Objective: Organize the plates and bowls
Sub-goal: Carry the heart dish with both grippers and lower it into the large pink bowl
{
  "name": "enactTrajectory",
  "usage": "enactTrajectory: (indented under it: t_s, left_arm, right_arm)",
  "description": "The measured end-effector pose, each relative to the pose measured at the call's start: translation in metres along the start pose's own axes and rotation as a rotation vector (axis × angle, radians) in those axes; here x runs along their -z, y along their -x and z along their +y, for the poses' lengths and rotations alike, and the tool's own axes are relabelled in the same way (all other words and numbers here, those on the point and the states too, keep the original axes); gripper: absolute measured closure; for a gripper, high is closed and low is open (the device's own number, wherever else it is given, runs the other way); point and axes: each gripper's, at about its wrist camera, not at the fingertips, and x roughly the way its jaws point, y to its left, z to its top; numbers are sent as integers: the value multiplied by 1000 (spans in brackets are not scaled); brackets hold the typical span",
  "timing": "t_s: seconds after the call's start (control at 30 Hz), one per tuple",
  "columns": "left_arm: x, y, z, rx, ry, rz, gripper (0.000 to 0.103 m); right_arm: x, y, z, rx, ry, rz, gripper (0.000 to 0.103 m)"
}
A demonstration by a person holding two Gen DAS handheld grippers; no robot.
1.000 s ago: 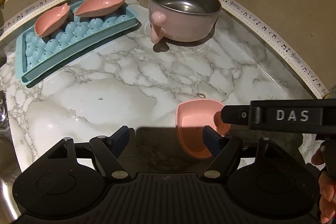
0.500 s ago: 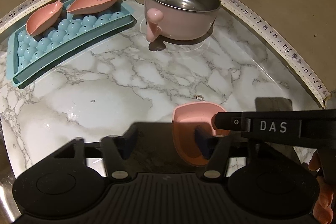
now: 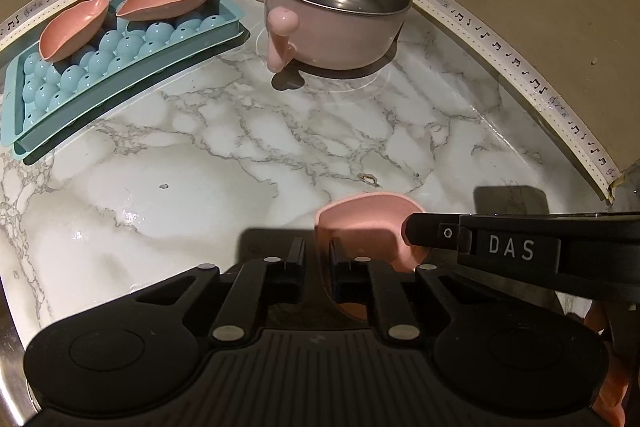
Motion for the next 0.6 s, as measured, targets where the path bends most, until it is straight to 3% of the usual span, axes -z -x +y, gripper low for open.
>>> enactTrajectory:
  t_s: [0.6]
  left_arm:
    - [9, 61, -13, 51, -48, -60, 93]
  right_arm:
    - [14, 56, 11, -14, -10, -65, 101]
